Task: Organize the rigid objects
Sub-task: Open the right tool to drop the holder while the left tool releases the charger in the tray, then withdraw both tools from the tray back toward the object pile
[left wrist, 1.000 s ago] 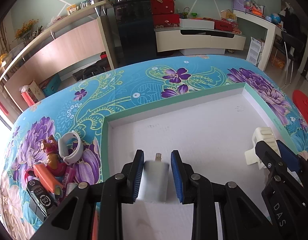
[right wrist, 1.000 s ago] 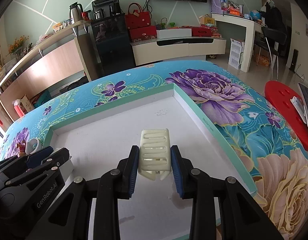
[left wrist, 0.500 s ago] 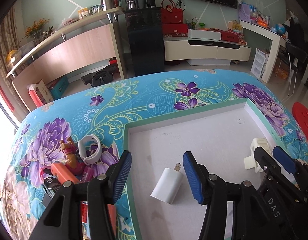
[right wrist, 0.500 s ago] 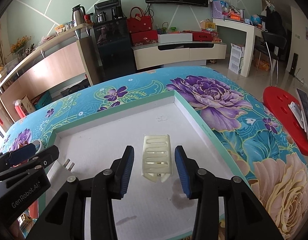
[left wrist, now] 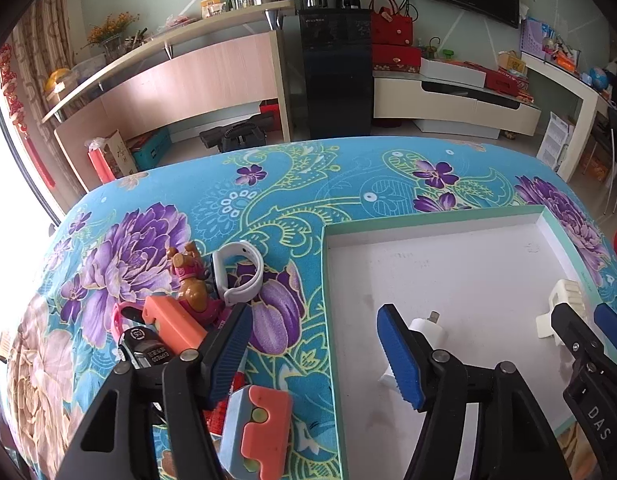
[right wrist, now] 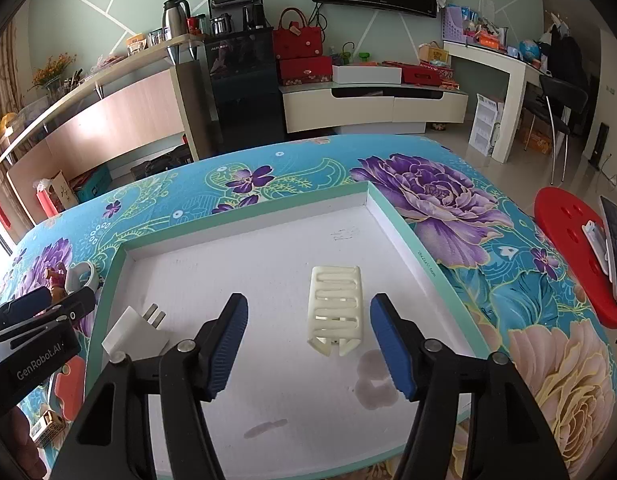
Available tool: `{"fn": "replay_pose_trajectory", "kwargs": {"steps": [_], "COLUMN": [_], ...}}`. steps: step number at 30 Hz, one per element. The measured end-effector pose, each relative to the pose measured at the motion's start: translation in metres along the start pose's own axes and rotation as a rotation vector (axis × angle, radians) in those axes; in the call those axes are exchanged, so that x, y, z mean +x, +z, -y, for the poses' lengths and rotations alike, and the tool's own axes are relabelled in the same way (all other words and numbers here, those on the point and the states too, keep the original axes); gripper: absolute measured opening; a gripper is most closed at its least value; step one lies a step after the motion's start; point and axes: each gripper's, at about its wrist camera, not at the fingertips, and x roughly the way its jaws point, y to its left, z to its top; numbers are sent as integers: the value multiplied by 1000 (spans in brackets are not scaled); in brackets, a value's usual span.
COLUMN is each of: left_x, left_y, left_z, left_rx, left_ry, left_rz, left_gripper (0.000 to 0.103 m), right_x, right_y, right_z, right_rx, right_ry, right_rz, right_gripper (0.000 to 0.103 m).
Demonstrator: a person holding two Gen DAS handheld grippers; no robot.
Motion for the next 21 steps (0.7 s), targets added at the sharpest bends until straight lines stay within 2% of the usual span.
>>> {"fn": "replay_pose_trajectory", "kwargs": {"steps": [5, 7, 13, 16, 21], "left_x": [1, 0, -2, -2, -2], "left_y": [-2, -3, -4, -5, -8], "left_z": [-9, -12, -24, -31, -45], "left_rx": [-18, -24, -48, -62, -98], "left_ry": [17, 23, 48, 66, 77], "left_rz": [0, 4, 18, 18, 16], "left_gripper": [79, 85, 103, 103, 103], "right_x": [-1, 0, 1, 1, 0], "right_y": [0, -1, -2, -2, -1], "right_z": [-2, -2, -4, -5, -7], "right_rx": [-4, -5, -11, -13, -11], "right_ry": [8, 8, 14, 19, 28], "right_rz": [-5, -9, -14, -10, -1], "right_gripper": [76, 83, 87, 97, 97]}}
